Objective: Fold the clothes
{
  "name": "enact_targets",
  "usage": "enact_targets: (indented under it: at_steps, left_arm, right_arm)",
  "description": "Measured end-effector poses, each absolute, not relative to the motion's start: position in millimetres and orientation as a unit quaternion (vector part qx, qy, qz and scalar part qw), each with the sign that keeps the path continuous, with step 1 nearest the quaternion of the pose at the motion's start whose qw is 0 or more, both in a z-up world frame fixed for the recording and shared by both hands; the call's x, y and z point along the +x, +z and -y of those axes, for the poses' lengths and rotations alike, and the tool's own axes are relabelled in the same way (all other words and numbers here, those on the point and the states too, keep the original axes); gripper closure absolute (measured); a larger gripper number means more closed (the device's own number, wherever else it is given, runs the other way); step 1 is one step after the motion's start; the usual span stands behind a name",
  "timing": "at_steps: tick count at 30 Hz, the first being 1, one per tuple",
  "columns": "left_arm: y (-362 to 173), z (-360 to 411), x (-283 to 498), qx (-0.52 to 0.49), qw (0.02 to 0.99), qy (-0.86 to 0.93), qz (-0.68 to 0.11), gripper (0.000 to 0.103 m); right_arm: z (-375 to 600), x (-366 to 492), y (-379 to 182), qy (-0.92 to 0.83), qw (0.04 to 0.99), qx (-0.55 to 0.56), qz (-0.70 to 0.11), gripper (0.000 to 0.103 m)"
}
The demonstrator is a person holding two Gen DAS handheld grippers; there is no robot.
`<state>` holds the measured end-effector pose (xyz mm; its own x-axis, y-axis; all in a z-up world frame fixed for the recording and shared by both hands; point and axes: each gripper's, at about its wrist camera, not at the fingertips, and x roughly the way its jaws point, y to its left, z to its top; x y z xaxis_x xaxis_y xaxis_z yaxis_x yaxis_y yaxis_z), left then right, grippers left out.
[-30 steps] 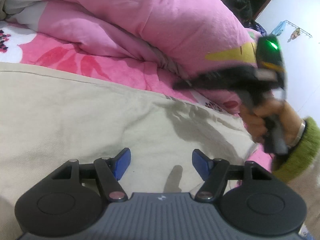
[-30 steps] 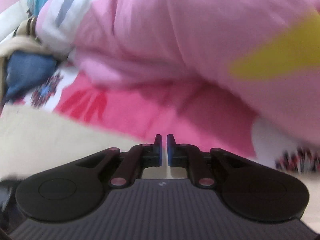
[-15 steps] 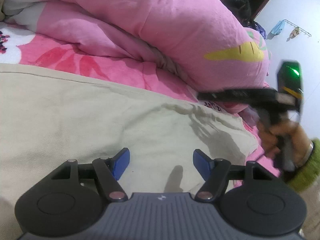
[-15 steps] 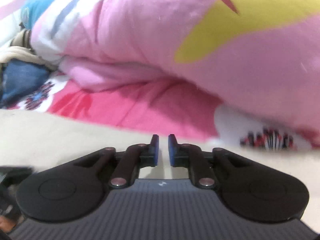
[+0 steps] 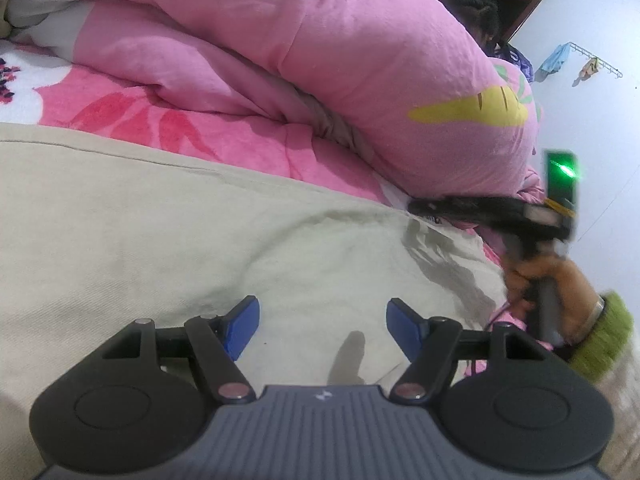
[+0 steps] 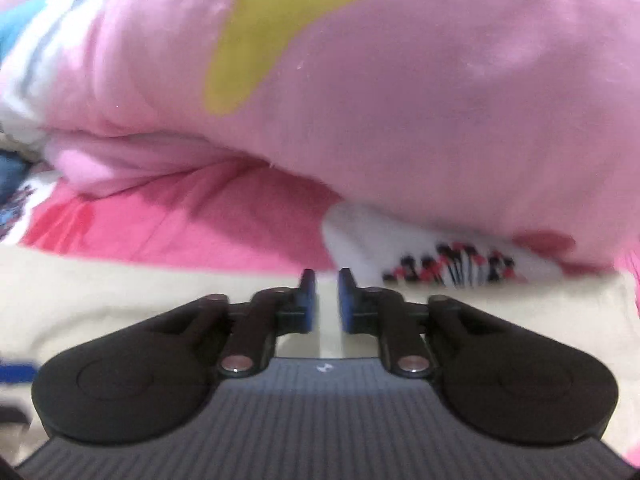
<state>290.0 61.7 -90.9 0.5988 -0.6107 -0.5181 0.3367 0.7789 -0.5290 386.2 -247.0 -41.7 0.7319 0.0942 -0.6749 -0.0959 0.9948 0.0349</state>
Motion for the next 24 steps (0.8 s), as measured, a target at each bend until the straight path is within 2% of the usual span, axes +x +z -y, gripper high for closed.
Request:
enact_targets:
  at_steps: [1,3,4,10,14,15,17,20,24]
  left_arm:
    - [-91,-62,290,-0.192,0.873,-0.271,-0.356,0.031]
    - [-91,-62,290,-0.193,0.873,-0.272,-0.356,0.031]
    - [-91,-63,291,-0.194,0.873,-0.272,-0.356,0.031]
    - [-90,-62,291,-0.193,0.873,-0.272,-0.356,0.031]
    - [-90,-63,291,-0.193,0.873,-0.273,-0.356,0.031]
    - [-90,-63,291,-0.192,0.873,-0.274,-0.356,0.031]
    - [-91,-63,291,-0.192,0.873,-0.274,-0.355,0.031]
    - [-91,-63,291,-0.193,0.873,-0.275,-0.355,0.030]
    - [-91,-63,291,-0.193,0.872,-0.276,-0.354,0.030]
  right_arm:
    - [256,382,-47,0.043,0.927,-0.002,-0.372,0.082]
    - [284,370,-54,0.014,0.927,0.005,-0.376,0.081]
    - [301,364,-53,-0.003,0.928,0.018,-0.372,0.076]
    - [428,341,-42,-0.151,0.920,0.093,-0.348,0.074]
    - [475,336,-34,-0.144,0.921,0.175,-0.317,0.072]
    - [476,340,-32,-0.130,0.924,0.176,-0.315,0.071]
    - [472,355,-32,-0.112,0.927,0.152,-0.323,0.058]
    - [470,379,-33,-0.097,0.928,0.109,-0.343,0.049]
    - [474,409,-48,-0.083,0.919,0.092,-0.375,0.045]
